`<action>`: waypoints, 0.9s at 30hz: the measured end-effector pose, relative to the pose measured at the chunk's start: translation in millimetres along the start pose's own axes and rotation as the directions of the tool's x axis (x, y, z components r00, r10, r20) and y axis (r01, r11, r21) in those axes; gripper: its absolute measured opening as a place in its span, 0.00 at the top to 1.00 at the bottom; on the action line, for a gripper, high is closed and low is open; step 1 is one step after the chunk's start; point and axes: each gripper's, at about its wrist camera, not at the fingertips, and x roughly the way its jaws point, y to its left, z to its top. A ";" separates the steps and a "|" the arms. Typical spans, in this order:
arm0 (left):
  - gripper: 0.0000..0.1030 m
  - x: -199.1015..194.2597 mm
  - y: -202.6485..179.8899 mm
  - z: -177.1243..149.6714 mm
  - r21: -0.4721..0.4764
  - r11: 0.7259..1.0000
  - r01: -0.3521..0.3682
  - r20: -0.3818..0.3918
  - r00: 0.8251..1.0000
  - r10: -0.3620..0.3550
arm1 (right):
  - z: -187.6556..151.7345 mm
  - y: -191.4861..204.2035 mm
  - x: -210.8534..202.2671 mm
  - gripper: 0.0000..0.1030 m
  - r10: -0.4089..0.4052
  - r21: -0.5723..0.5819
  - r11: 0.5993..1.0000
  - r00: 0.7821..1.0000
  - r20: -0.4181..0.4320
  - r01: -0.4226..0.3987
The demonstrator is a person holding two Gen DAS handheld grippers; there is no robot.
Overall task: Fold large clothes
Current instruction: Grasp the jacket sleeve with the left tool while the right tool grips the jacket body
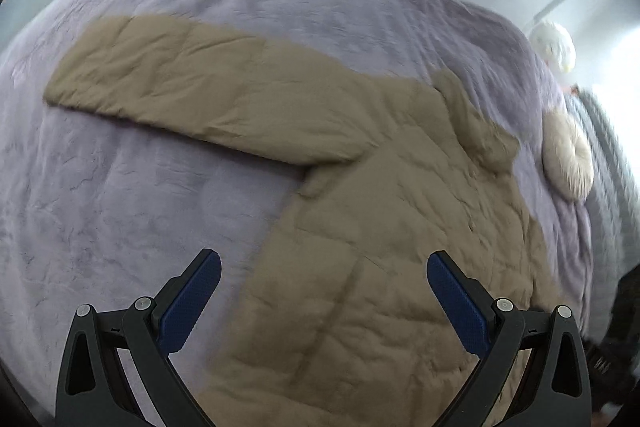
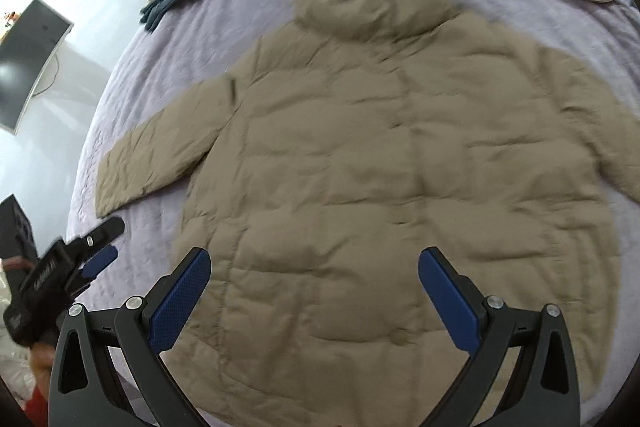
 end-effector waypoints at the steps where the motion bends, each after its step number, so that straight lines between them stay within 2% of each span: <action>1: 0.00 3.8 15.6 7.0 -0.023 1.000 0.012 0.008 1.000 -0.011 | -0.6 5.5 6.3 0.00 0.014 0.001 1.000 1.000 -0.006 -0.014; 4: 0.00 16.6 54.9 26.0 -0.084 0.996 0.034 0.036 0.999 -0.031 | -1.1 24.3 25.6 0.00 0.073 0.001 0.997 0.997 -0.019 -0.073; 5: 0.00 23.1 70.4 33.9 -0.115 0.993 0.041 0.047 0.998 -0.035 | -1.1 29.5 31.7 0.00 0.070 -0.012 0.997 0.997 -0.018 -0.071; 7: 0.00 37.4 100.0 49.6 -0.173 0.983 0.054 0.067 0.997 -0.043 | -1.3 42.2 43.1 0.00 0.034 -0.062 0.998 0.999 0.001 -0.034; 10: 0.00 58.5 138.6 67.7 -0.253 0.964 0.085 0.095 0.994 -0.063 | 0.5 60.3 60.4 0.00 -0.030 -0.145 0.989 0.999 -0.032 0.025; 13: 0.00 77.5 169.9 85.7 -0.341 0.932 0.122 0.118 0.989 -0.086 | 1.8 70.1 67.2 0.00 -0.024 -0.165 0.986 0.998 -0.059 0.014; 20: 0.00 90.9 196.4 126.7 -0.369 0.916 0.156 0.204 0.975 -0.084 | 15.0 78.5 82.7 0.00 -0.005 -0.135 0.991 0.998 -0.068 -0.005; 23: 0.00 88.8 202.2 140.0 -0.394 0.908 0.141 0.253 0.967 -0.040 | 25.3 82.6 84.6 0.03 0.016 -0.104 0.994 0.999 -0.042 -0.020; 25: 0.05 88.0 208.3 144.7 -0.416 0.899 0.134 0.274 0.962 -0.017 | 33.4 85.7 89.5 0.22 0.031 -0.087 0.996 0.999 -0.032 -0.033; 27: 0.33 89.2 214.2 148.3 -0.435 0.892 0.123 0.278 0.960 0.003 | 42.1 83.1 97.7 0.67 0.034 -0.060 0.997 0.998 -0.060 -0.038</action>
